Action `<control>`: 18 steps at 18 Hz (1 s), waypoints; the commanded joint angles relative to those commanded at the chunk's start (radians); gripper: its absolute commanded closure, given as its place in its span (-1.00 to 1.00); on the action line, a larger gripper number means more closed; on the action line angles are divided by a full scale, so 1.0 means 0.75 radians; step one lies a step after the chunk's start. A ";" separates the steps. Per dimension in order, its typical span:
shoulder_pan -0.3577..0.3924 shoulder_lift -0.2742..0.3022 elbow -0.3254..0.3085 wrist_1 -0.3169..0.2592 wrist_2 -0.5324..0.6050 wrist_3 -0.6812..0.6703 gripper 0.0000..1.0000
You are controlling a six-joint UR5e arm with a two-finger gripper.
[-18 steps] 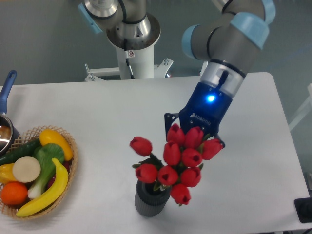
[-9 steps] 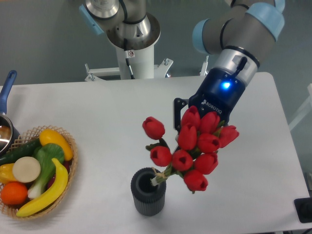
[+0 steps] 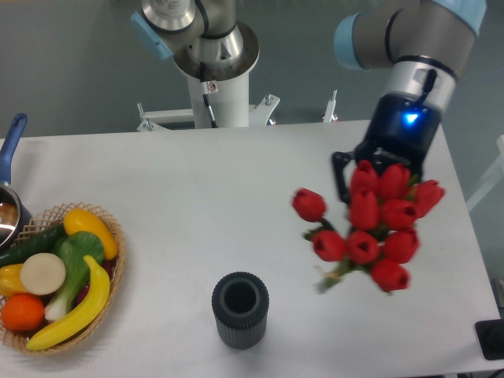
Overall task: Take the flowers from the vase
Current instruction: 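Carry the tulips up and away from the vase, holding them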
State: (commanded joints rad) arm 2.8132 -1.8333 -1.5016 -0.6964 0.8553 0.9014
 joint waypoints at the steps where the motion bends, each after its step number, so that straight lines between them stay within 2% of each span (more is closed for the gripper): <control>1: 0.000 0.020 -0.041 -0.002 0.086 0.057 0.98; 4: 0.000 0.096 -0.147 -0.059 0.356 0.080 1.00; 7: -0.006 0.109 -0.182 -0.096 0.416 0.085 1.00; 10: -0.014 0.147 -0.231 -0.178 0.575 0.095 1.00; 12: -0.045 0.178 -0.235 -0.267 0.663 0.097 1.00; 15: -0.057 0.176 -0.205 -0.441 0.759 0.097 1.00; 18: -0.063 0.152 -0.158 -0.511 0.827 0.099 1.00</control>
State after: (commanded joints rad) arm 2.7658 -1.7195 -1.6200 -1.0797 1.4754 0.9756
